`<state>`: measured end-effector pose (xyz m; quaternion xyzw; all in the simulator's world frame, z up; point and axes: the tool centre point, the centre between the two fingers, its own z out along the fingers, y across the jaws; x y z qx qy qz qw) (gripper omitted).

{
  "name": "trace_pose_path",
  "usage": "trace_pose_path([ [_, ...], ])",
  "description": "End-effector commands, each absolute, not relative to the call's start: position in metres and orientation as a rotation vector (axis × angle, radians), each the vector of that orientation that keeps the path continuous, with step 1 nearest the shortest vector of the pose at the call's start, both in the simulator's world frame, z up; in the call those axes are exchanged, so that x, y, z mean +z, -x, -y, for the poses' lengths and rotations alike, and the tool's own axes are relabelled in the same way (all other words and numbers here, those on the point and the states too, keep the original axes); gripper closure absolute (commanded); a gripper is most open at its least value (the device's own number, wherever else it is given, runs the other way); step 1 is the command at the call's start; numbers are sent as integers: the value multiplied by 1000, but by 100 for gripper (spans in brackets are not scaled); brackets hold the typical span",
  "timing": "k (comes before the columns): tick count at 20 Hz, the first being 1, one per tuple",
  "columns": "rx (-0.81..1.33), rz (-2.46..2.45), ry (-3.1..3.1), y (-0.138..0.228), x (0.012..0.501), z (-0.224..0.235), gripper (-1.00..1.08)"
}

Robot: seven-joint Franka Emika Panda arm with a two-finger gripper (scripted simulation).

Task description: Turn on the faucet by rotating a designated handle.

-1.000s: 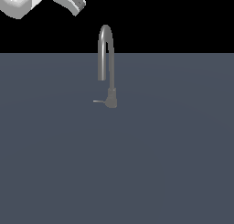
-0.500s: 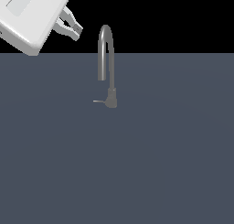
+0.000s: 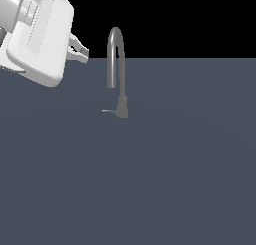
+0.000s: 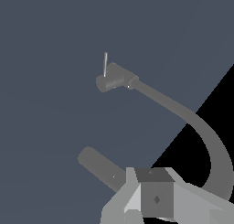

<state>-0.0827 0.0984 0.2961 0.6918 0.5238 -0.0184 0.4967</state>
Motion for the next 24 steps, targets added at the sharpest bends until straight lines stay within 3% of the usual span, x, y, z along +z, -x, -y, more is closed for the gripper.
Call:
trace_pose_path([
  [1,-44,-1294,-1616,79,287,-101,108],
  [24,-45,-1466,-1079,44,206,-109,108],
])
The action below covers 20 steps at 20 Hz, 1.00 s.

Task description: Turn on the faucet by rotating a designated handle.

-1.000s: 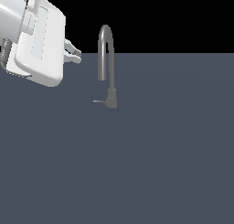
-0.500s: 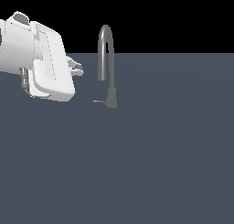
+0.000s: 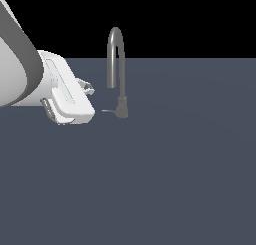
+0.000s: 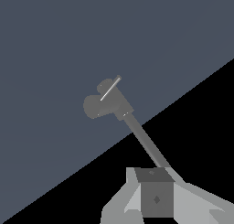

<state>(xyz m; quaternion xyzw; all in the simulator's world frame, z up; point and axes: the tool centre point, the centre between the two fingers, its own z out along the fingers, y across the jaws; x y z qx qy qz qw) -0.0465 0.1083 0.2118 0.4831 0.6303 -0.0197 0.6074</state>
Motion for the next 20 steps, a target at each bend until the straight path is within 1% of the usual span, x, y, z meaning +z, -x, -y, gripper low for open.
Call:
trace_pose_path([
  [1,-45,-1471,-1055,43,203,-108,108],
  [20,-56,-1548,-587,14,134,-98,108],
])
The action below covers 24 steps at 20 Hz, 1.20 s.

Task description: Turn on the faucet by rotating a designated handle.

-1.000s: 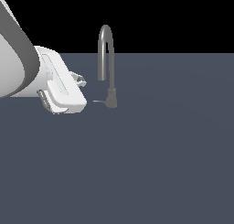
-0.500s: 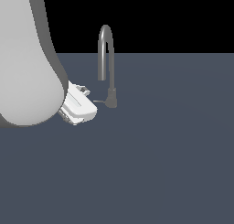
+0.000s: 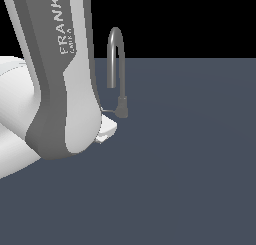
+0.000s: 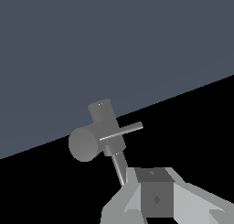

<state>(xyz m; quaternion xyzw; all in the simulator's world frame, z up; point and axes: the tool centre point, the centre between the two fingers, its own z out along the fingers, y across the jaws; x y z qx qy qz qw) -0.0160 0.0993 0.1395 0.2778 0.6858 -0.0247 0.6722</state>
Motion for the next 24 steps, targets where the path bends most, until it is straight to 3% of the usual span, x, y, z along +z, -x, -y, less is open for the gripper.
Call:
trace_pose_path([
  [1,-57,-1551,-562,12,131,-97,108],
  [24,-80,-1570,-105,-25,73,-72,108],
])
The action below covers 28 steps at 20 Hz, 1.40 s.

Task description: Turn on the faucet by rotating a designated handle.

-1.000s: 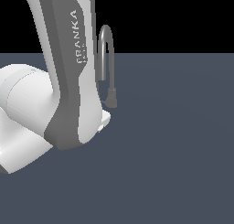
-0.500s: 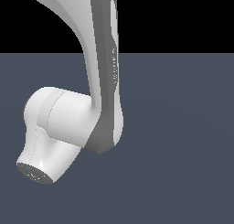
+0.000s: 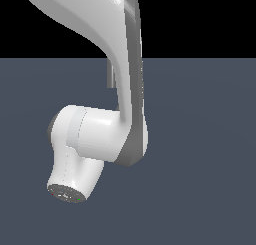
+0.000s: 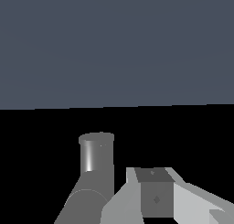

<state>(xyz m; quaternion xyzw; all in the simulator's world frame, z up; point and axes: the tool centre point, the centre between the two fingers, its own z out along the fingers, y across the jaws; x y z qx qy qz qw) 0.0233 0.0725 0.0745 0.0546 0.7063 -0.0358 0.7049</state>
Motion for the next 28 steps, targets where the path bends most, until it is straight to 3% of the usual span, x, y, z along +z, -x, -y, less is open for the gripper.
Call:
trace_pose_path([
  [1,-81,-1570,-97,-26,72,-71,108],
  [11,-82,-1569,-81,-28,70,-70,108],
  [28,-85,-1576,-83,-29,121,-74,108],
])
